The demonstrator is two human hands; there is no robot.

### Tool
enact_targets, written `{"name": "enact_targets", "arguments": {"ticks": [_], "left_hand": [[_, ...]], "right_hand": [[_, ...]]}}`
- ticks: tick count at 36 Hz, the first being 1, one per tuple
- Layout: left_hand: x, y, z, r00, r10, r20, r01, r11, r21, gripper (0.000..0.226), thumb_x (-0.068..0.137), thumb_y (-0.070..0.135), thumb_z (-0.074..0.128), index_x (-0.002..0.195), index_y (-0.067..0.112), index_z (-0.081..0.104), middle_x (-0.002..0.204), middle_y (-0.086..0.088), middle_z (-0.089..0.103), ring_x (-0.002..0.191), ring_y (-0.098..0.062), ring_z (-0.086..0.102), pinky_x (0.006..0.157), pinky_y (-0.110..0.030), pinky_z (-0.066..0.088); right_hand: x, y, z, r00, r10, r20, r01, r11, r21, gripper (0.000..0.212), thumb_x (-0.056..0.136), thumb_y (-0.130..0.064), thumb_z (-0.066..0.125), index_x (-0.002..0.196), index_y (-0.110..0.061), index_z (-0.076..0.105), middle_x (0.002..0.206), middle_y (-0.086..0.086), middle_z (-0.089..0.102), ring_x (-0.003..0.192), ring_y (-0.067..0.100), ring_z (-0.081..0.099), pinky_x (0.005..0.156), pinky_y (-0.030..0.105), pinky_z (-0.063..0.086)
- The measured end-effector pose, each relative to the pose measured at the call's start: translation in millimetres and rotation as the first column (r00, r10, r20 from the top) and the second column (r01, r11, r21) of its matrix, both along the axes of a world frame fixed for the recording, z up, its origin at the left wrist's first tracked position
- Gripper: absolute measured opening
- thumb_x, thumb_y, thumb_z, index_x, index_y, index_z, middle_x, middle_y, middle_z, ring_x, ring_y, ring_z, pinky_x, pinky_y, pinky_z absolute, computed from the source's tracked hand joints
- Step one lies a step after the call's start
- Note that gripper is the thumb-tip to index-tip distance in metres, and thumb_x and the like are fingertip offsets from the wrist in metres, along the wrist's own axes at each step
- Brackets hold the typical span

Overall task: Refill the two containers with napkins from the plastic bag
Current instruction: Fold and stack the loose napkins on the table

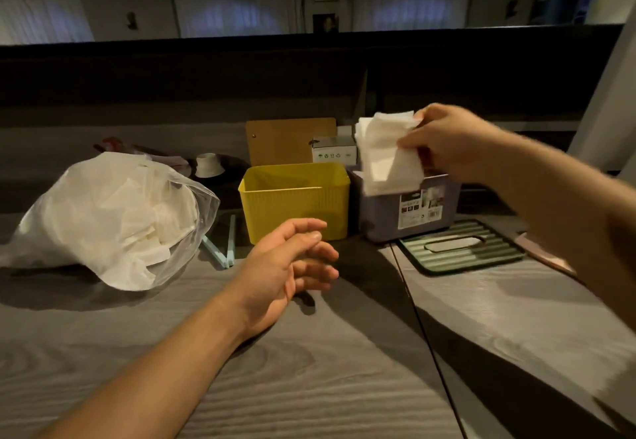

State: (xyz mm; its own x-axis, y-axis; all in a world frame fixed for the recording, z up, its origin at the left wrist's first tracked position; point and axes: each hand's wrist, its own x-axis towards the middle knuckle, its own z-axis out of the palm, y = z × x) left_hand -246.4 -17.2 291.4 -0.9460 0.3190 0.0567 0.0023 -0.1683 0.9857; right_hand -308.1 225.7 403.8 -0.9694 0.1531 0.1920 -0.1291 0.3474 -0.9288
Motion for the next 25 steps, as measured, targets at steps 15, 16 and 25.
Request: {"name": "enact_targets", "arguments": {"ticks": [15,16,25], "left_hand": [[-5.6,-3.2,-1.8,1.000,-0.029,0.005,0.029,0.999,-0.026,0.020,0.102,0.011,0.050,0.114,0.005,0.065,0.084,-0.015,0.068,0.070,-0.022,0.066,0.062,-0.030,0.055],[-5.7,-3.4,-2.2,0.999,-0.034,0.005,0.034,0.999,-0.025,0.020,0.101,0.011,0.050,0.114,0.005,0.064,0.084,-0.015,0.068,0.069,-0.022,0.066,0.061,-0.030,0.055],[-8.0,-3.9,-4.0,0.998,-0.057,0.008,0.057,0.997,-0.044,0.020,0.102,0.012,0.051,0.114,0.005,0.065,0.084,-0.014,0.069,0.069,-0.021,0.065,0.062,-0.030,0.054]], "right_hand": [[-78.1,18.4,0.3,0.906,-0.253,0.340,-0.073,0.696,0.714,0.017,0.094,0.001,0.062,0.111,-0.002,0.062,0.110,0.018,0.062,0.087,0.028,0.061,0.065,0.034,0.052],[-80.0,18.7,-1.5,0.899,-0.262,0.351,-0.103,0.652,0.751,0.020,0.096,-0.001,0.061,0.116,-0.001,0.062,0.115,0.019,0.062,0.090,0.029,0.061,0.070,0.035,0.053],[-85.2,14.8,-15.4,0.885,-0.356,0.301,-0.205,0.283,0.937,0.015,0.098,-0.009,0.057,0.084,-0.010,0.060,0.085,0.004,0.056,0.073,0.016,0.053,0.073,0.029,0.045]]}}
